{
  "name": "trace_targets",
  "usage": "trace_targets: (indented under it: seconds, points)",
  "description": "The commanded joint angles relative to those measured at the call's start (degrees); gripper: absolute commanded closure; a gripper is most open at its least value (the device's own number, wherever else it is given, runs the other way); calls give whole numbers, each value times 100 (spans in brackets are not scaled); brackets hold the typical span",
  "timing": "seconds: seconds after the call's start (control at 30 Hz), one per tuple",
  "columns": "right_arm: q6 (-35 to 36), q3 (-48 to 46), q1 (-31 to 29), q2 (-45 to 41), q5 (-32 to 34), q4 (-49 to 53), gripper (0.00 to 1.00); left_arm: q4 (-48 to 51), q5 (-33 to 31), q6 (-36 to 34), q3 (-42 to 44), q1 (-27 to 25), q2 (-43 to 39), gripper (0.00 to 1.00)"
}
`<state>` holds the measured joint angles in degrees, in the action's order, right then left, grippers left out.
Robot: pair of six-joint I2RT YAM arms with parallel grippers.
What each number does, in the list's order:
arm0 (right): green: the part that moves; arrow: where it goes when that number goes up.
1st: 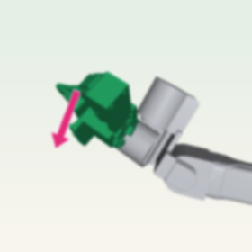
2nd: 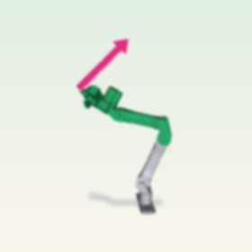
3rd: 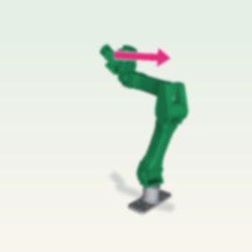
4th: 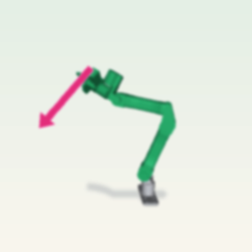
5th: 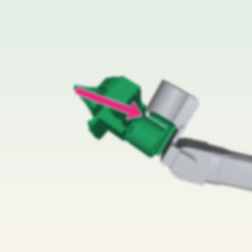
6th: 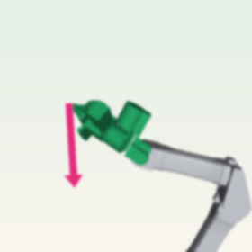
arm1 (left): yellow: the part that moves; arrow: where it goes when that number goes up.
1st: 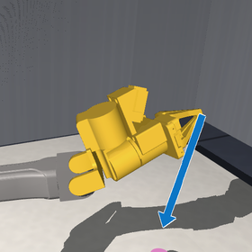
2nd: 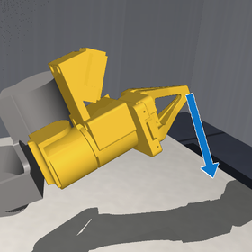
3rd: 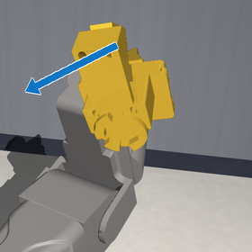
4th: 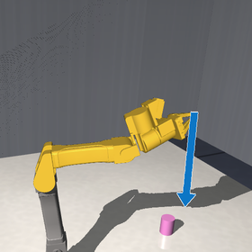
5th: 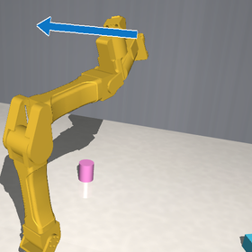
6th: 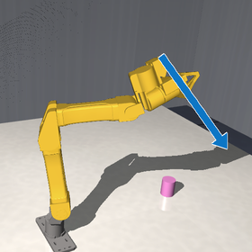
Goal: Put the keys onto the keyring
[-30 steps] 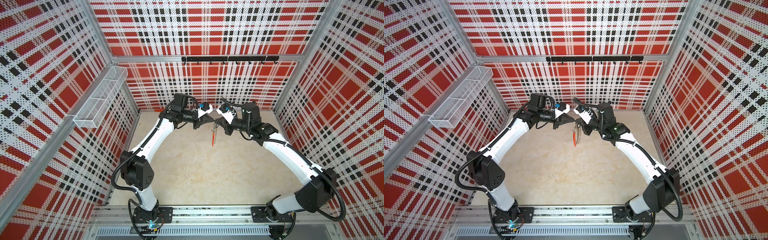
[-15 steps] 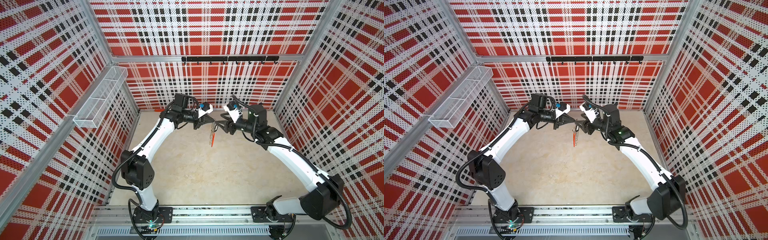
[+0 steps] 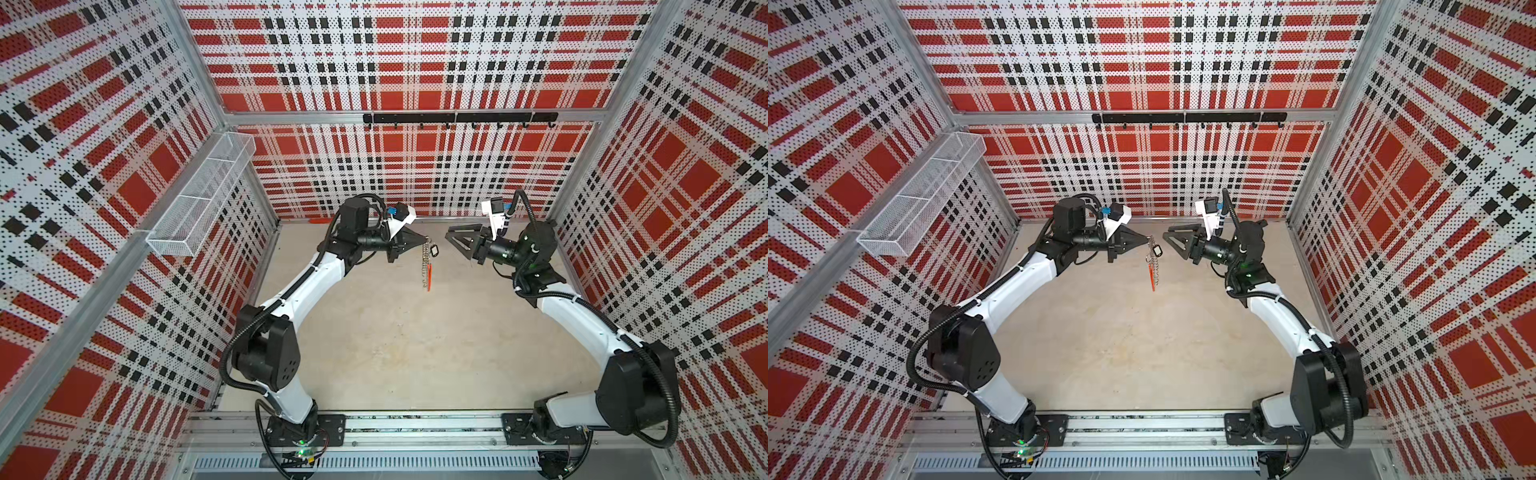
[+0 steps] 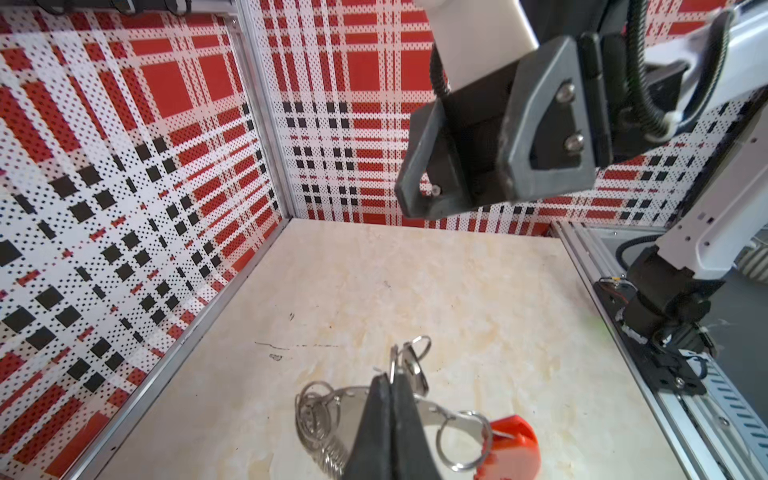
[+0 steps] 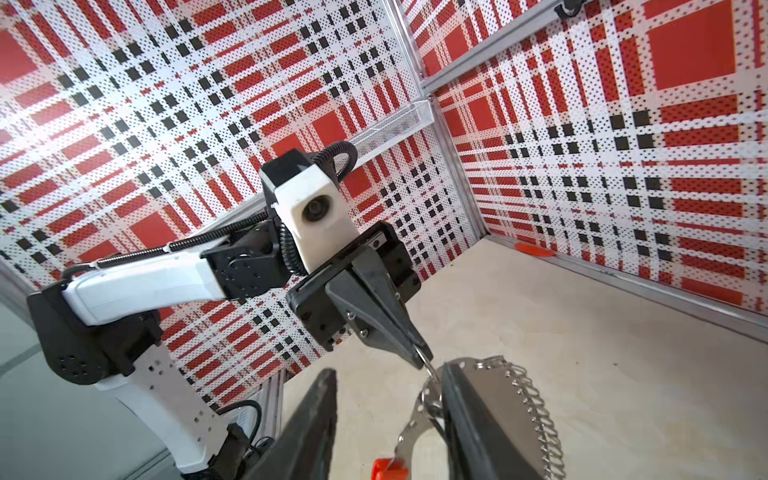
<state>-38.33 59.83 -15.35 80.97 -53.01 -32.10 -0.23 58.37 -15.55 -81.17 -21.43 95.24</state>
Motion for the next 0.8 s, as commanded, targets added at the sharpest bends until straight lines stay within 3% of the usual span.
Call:
trace_targets:
  seconds: [0.0,0.17,0.53,0.77]
  points:
    - [-907,-11,-11,205,-205,-1216,58,-1997,278,1292,297,51,-423,100]
    - [-1652,22,-20,582,-381,-2249,56,-2634,223,1990,383,64,-424,100]
    - [-1597,408,-392,990,-691,-2389,56,-3678,235,3146,390,104,-318,100]
    - [-1423,581,-431,1052,-728,-2187,58,-3857,271,3285,412,104,-287,100]
